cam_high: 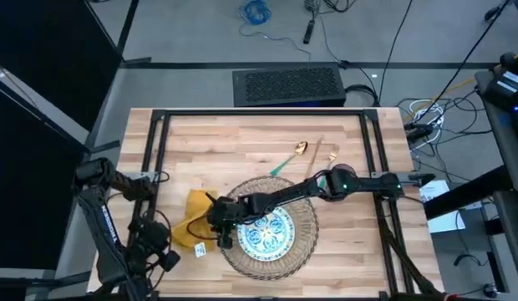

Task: Set table place
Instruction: Adjust the folded yellow table napkin

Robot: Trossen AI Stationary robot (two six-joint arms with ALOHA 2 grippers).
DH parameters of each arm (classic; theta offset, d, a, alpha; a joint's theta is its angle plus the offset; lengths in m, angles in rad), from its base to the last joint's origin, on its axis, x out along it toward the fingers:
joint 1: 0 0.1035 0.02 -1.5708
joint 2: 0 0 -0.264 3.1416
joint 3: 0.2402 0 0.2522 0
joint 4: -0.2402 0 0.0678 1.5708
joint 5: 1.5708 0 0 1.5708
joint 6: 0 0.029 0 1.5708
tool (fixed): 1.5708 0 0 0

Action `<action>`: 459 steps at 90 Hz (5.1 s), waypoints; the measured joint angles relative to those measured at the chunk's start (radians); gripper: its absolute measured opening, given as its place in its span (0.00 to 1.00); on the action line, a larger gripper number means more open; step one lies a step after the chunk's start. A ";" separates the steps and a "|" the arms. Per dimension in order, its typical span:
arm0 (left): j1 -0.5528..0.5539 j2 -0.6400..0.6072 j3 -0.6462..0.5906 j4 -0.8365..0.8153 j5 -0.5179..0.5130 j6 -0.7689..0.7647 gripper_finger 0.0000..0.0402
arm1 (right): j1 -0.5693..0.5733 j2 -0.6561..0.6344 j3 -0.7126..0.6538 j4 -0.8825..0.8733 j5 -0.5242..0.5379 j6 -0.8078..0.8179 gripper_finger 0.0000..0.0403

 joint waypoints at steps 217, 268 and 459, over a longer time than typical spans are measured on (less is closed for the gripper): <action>0.337 0.013 -0.259 0.803 -0.232 0.837 0.28 | -0.019 -0.021 0.006 -0.118 0.047 -0.013 0.00; 0.427 0.138 -0.259 0.866 0.031 1.073 0.28 | -0.018 -0.021 0.006 -0.116 0.053 -0.013 0.00; 0.441 0.114 -0.242 0.618 0.059 1.019 0.28 | -0.015 -0.021 0.008 -0.127 0.048 -0.021 0.00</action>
